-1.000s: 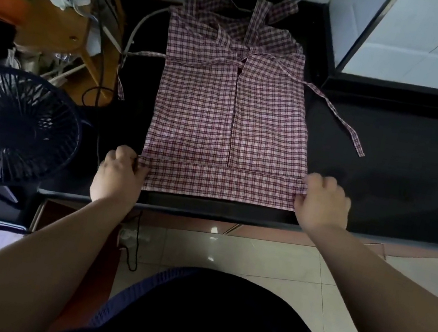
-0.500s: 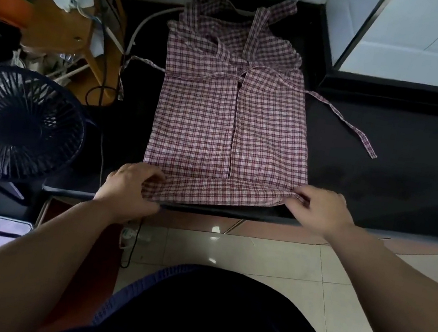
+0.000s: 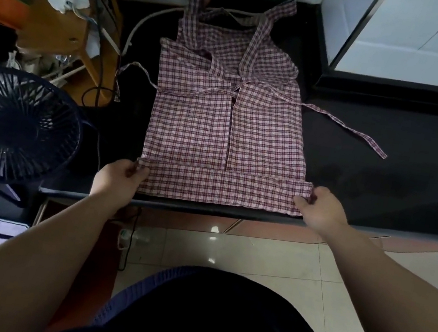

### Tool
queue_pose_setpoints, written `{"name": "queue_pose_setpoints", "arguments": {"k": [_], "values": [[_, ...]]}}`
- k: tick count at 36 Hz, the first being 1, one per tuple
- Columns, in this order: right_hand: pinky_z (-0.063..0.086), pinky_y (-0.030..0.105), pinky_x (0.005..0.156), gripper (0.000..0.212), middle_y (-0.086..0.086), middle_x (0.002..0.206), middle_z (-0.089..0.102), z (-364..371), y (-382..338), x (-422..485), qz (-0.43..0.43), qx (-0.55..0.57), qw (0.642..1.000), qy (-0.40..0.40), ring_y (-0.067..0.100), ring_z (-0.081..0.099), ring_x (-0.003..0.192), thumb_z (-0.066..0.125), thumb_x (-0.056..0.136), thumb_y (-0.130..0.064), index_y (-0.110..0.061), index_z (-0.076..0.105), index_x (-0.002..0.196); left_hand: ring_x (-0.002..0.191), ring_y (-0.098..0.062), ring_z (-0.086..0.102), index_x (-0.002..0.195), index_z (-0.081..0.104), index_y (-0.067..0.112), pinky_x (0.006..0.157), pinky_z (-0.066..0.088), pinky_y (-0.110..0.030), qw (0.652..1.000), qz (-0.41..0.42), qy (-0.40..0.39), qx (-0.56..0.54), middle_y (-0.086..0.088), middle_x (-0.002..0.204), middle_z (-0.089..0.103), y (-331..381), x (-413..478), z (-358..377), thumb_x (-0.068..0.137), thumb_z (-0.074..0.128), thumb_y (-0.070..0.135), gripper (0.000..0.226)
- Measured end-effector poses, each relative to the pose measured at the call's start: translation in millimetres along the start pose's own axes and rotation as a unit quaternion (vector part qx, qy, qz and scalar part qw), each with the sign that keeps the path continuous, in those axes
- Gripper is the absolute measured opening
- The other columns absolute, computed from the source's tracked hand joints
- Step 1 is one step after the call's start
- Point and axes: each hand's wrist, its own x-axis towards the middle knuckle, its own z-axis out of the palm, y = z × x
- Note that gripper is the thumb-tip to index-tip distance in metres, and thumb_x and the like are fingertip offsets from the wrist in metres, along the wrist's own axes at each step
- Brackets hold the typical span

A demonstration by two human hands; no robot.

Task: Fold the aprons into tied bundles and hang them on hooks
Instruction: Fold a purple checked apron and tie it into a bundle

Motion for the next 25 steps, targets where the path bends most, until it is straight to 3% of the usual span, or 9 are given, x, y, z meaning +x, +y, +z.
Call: {"name": "queue_pose_setpoints", "arguments": {"k": [3, 6, 9, 11, 14, 16, 18, 21, 25], "values": [[0.042, 0.045, 0.096, 0.038, 0.006, 0.107, 0.061, 2.3, -5.3, -2.8, 0.023, -0.06, 0.997, 0.042, 0.032, 0.059, 0.102, 0.057, 0.091, -0.042, -0.015, 0.043, 0.114, 0.084, -0.024, 0.053, 0.107, 0.062, 0.009, 0.071, 0.041, -0.032, 0.999, -0.014, 0.011, 0.048, -0.005, 0.092, 0.061, 2.7, 1.7, 1.3, 0.091, 0.058, 0.045, 0.04], [0.037, 0.042, 0.094, 0.033, 0.009, 0.119, 0.056, 3.8, -2.3, -6.3, -0.09, -0.207, 0.967, 0.121, 0.031, 0.052, 0.112, 0.054, 0.093, -0.034, -0.017, 0.05, 0.121, 0.108, -0.031, 0.05, 0.124, 0.051, 0.01, 0.085, 0.045, -0.042, 0.996, -0.016, 0.032, 0.078, -0.015, 0.122, 0.054, 8.1, 1.7, 3.9, 0.089, 0.064, 0.038, 0.047], [0.032, 0.04, 0.102, 0.036, 0.005, 0.14, 0.043, 6.3, -0.2, -6.8, -0.222, -0.24, 0.943, 0.064, 0.027, 0.042, 0.125, 0.049, 0.095, -0.034, -0.02, 0.056, 0.127, 0.124, -0.037, 0.042, 0.128, 0.055, 0.013, 0.1, 0.037, -0.048, 0.972, 0.179, 0.076, 0.135, -0.014, 0.135, 0.048, 3.0, -1.0, 3.1, 0.089, 0.063, 0.014, 0.04], [0.03, 0.041, 0.109, 0.058, 0.0, 0.149, 0.033, 6.0, -1.8, -8.6, -0.225, -0.208, 0.952, -0.024, 0.023, 0.037, 0.131, 0.049, 0.092, -0.05, -0.019, 0.041, 0.14, 0.124, -0.034, 0.049, 0.122, 0.064, 0.013, 0.101, 0.04, -0.045, 0.944, 0.298, 0.022, 0.141, -0.01, 0.133, 0.056, -4.3, -0.3, 3.2, 0.09, 0.058, 0.005, 0.033], [0.022, 0.043, 0.113, 0.086, -0.001, 0.155, 0.019, 2.6, -3.4, -9.6, -0.202, -0.246, 0.945, -0.079, 0.023, 0.031, 0.137, 0.059, 0.082, -0.056, -0.021, 0.018, 0.149, 0.14, -0.018, 0.033, 0.139, 0.049, 0.024, 0.113, 0.031, -0.037, 0.953, 0.247, -0.101, 0.144, 0.006, 0.151, 0.036, -6.5, -6.8, -1.9, 0.091, 0.06, 0.042, 0.052], [0.023, 0.044, 0.112, 0.082, -0.002, 0.156, 0.019, 0.1, -2.8, -9.4, -0.2, -0.255, 0.943, -0.072, 0.024, 0.034, 0.136, 0.061, 0.084, -0.05, -0.023, 0.019, 0.149, 0.144, -0.014, 0.021, 0.147, 0.032, 0.03, 0.116, 0.023, -0.039, 0.937, 0.226, -0.143, 0.225, 0.012, 0.155, 0.022, -3.9, -11.6, -5.0, 0.074, 0.066, 0.065, 0.088], [0.03, 0.04, 0.108, 0.07, -0.001, 0.152, 0.029, -3.3, -3.9, -11.4, -0.199, -0.2, 0.957, -0.068, 0.022, 0.041, 0.13, 0.06, 0.087, -0.042, -0.021, 0.03, 0.146, 0.143, -0.015, 0.017, 0.147, 0.028, 0.032, 0.115, 0.02, -0.04, 0.926, 0.237, -0.14, 0.259, 0.011, 0.155, 0.021, -1.4, -15.4, -6.6, 0.068, 0.073, 0.063, 0.096], [0.043, 0.03, 0.092, 0.051, 0.002, 0.133, 0.052, -8.8, -5.5, -15.1, -0.199, -0.14, 0.967, -0.075, 0.02, 0.053, 0.112, 0.063, 0.087, -0.036, -0.018, 0.05, 0.133, 0.134, -0.017, 0.031, 0.132, 0.046, 0.033, 0.109, 0.03, -0.039, 0.937, 0.227, -0.124, 0.233, 0.011, 0.141, 0.038, -4.0, -9.9, -8.7, 0.07, 0.076, 0.037, 0.069], [0.043, 0.027, 0.075, 0.035, -0.004, 0.101, 0.063, -13.0, -7.7, -14.9, -0.131, -0.02, 0.99, -0.047, 0.016, 0.058, 0.092, 0.064, 0.084, -0.044, -0.021, 0.062, 0.112, 0.093, -0.011, 0.059, 0.088, 0.062, 0.035, 0.076, 0.044, -0.023, 0.977, 0.131, -0.16, 0.046, 0.009, 0.102, 0.063, 3.8, -4.0, -16.8, 0.077, 0.072, 0.019, 0.022]]}}
